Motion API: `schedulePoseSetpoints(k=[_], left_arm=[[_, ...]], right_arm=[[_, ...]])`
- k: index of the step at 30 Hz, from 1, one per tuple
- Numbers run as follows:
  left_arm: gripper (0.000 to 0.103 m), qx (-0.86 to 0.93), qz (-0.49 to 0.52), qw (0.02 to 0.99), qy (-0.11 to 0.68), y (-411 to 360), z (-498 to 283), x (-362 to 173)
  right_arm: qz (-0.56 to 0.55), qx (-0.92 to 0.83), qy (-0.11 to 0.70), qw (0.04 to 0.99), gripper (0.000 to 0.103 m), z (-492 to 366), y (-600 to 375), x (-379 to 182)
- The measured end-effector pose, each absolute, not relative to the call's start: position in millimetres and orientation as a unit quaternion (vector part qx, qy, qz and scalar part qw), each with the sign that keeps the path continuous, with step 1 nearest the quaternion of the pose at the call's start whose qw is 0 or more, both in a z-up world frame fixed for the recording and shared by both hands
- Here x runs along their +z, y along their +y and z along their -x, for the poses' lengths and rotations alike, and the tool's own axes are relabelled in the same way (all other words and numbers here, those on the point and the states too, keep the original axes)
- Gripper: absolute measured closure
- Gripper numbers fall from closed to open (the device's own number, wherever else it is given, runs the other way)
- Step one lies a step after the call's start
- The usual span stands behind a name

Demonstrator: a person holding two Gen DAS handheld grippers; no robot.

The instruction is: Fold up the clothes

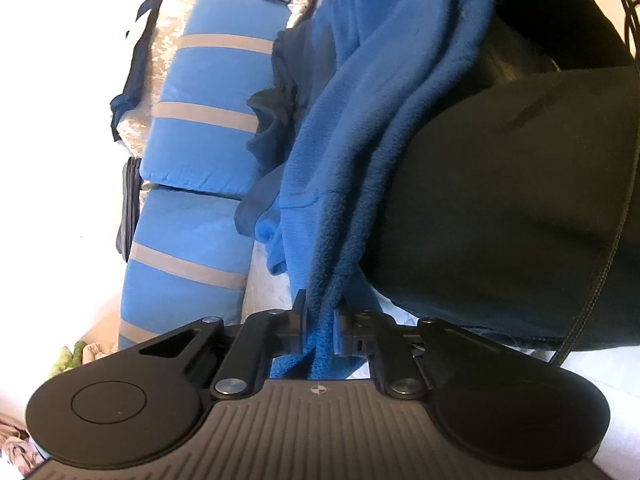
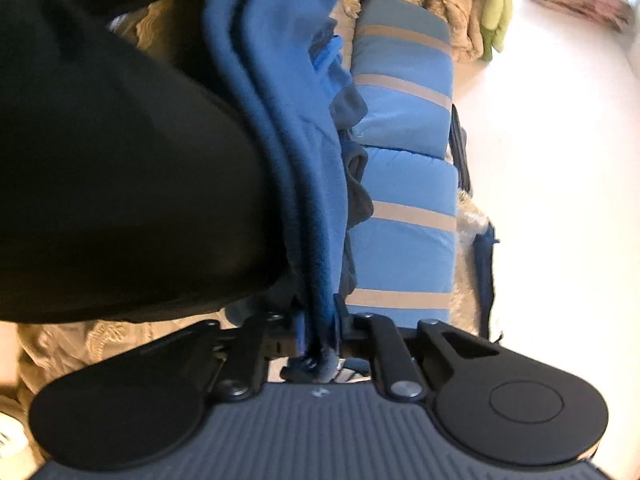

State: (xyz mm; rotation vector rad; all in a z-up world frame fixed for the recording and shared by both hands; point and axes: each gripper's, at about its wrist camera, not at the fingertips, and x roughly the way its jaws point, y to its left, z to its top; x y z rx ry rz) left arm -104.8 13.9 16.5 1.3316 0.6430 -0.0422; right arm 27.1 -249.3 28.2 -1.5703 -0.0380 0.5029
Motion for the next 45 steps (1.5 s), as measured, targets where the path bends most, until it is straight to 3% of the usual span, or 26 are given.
schedulePoseSetpoints(k=[10, 18, 25, 33, 45], left_arm=[[0.095, -0.017, -0.572, 0.779, 0.255, 5, 116, 62], [0.095, -0.026, -0.495, 0.825, 0.272, 5, 140, 123], [0.095, -0.098, -0.469, 0.807, 0.345, -5, 163, 86], [0.095, -0.088, -0.449, 0.819, 0.345, 2, 161, 90], [0.095, -0.098, -0.374, 0.858, 0.337, 22, 124, 147]], right_arm=[[0.616, 0.239, 0.006, 0.75, 0.095, -26, -248, 67], [0.527, 0.291, 0.127, 0.788, 0.096, -22, -284, 106], [0.439, 0.33, 0.23, 0.803, 0.096, -19, -314, 140], [0.443, 0.338, 0.24, 0.795, 0.096, -9, -313, 120], [0.37, 0.346, 0.247, 0.826, 0.095, -44, -314, 168]])
